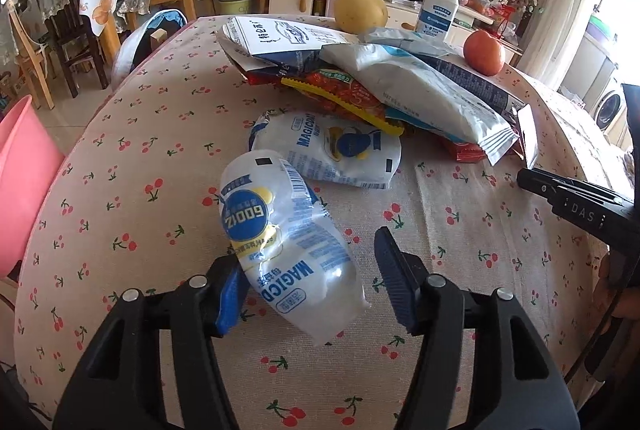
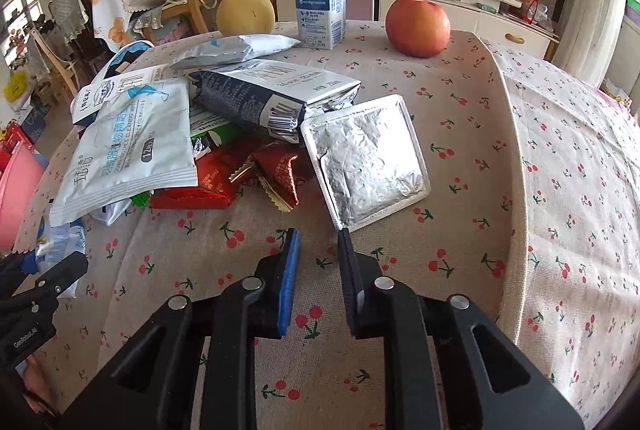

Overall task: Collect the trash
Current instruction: 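Lift the white bag with the left gripper while the right gripper grasps the foil tray, then carry the bag and foil tray over the pink bucket with both grippers, then open both grippers to drop the bag and foil tray into the bucket, then return both tools to the table toward the remaining wrappers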

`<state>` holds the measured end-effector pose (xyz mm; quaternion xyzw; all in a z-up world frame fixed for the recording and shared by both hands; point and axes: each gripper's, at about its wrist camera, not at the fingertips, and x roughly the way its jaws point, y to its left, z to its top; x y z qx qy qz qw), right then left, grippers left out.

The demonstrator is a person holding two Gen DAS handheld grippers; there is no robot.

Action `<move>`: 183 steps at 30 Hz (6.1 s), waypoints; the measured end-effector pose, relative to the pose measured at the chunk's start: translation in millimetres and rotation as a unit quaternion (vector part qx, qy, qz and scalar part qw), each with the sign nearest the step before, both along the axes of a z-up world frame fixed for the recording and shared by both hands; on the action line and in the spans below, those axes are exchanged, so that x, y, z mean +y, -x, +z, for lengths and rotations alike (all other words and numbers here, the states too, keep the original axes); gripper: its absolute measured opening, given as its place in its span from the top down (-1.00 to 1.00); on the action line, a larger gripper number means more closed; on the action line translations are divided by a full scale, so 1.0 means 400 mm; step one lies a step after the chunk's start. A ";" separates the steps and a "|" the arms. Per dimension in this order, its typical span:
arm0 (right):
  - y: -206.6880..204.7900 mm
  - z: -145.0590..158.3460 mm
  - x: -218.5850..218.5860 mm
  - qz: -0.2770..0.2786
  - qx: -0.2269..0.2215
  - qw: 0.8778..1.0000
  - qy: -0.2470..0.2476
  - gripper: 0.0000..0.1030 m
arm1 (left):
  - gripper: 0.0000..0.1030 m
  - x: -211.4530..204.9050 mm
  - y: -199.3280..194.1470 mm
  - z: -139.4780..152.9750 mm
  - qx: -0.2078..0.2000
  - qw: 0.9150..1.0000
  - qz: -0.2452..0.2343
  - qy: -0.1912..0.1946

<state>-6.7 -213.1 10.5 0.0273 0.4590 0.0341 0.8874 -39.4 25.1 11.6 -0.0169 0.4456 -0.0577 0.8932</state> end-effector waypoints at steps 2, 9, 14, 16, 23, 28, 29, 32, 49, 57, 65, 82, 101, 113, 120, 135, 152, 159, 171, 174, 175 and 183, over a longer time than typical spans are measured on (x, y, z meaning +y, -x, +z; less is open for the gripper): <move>-0.001 0.003 -0.010 -0.008 -0.001 1.000 -0.002 0.48 | 0.00 0.002 0.000 0.000 -0.002 1.000 0.002 -0.005; -0.014 0.006 -0.041 -0.037 -0.010 0.999 0.004 -0.31 | 0.28 0.007 0.000 0.002 -0.004 1.000 -0.002 0.000; -0.033 0.005 -0.034 -0.035 -0.016 0.999 0.035 -0.72 | 0.41 -0.002 0.006 0.013 -0.020 1.000 -0.013 -0.012; -0.051 -0.001 -0.030 -0.025 -0.013 0.998 0.050 -0.80 | 0.47 -0.003 0.009 0.020 -0.024 0.999 -0.015 -0.015; -0.103 -0.018 -0.058 -0.008 0.005 0.998 0.058 -0.83 | 0.48 0.015 0.015 0.039 -0.037 0.999 -0.014 -0.008; -0.114 -0.022 -0.095 -0.002 0.003 0.999 0.034 -0.78 | 0.48 0.026 0.015 0.052 -0.044 0.999 -0.014 0.002; -0.109 -0.019 -0.094 0.000 0.000 0.999 0.038 -0.69 | 0.48 0.028 0.015 0.055 -0.045 0.999 -0.014 0.004; -0.096 -0.018 -0.086 0.015 0.001 0.999 0.038 -0.65 | 0.48 0.035 0.017 0.059 -0.050 0.999 -0.011 0.007; 0.032 0.058 0.019 0.026 -0.044 0.998 0.030 -0.64 | 0.48 0.108 0.035 0.136 -0.104 0.994 0.018 -0.025; 0.083 0.138 0.092 0.020 -0.082 0.996 -0.001 -0.64 | 0.48 0.209 0.033 0.188 -0.135 0.988 0.067 -0.045; 0.088 0.200 0.236 0.059 -0.096 0.993 -0.019 -0.64 | 0.48 0.357 0.017 0.225 -0.153 0.977 0.134 -0.065; -0.040 0.312 0.796 0.233 -0.121 0.961 -0.085 -0.64 | 0.48 0.704 -0.021 0.194 -0.100 0.948 0.298 -0.040; -0.146 0.211 1.153 0.318 -0.051 0.937 -0.137 -0.80 | -0.34 0.908 0.005 0.074 -0.002 0.909 0.416 0.033; -0.090 0.263 0.988 0.251 -0.124 0.953 -0.118 -0.84 | -0.57 0.892 0.016 0.109 -0.083 0.906 0.412 0.044; -0.007 0.266 0.855 0.228 -0.199 0.951 -0.062 -0.85 | -0.70 0.804 0.021 0.160 -0.181 0.919 0.347 0.039; 0.154 0.223 0.602 0.185 -0.223 0.957 -0.007 -0.90 | -0.70 0.610 0.007 0.203 -0.182 0.955 0.230 0.036; 0.212 0.193 0.275 0.086 -0.204 0.975 -0.002 -0.90 | -0.70 0.319 0.061 0.187 -0.184 0.981 0.057 0.001; 0.176 0.192 0.132 0.027 -0.189 0.981 -0.021 -0.90 | -0.70 0.192 0.072 0.155 -0.168 0.985 0.000 -0.033; 0.047 0.183 -0.073 -0.066 -0.144 0.983 -0.090 -0.90 | -0.70 -0.002 0.070 0.107 -0.126 0.990 -0.067 -0.007; 0.018 0.172 -0.076 -0.062 -0.140 0.984 -0.092 -0.90 | -0.70 -0.021 0.052 0.087 -0.108 0.992 -0.061 0.003; 0.006 0.168 -0.078 -0.059 -0.136 0.984 -0.095 -0.90 | -0.70 -0.030 0.044 0.080 -0.105 0.992 -0.063 -0.001; -0.075 0.152 -0.069 -0.025 -0.125 0.989 -0.074 -0.90 | -0.70 -0.031 -0.025 0.028 -0.071 0.995 -0.057 -0.030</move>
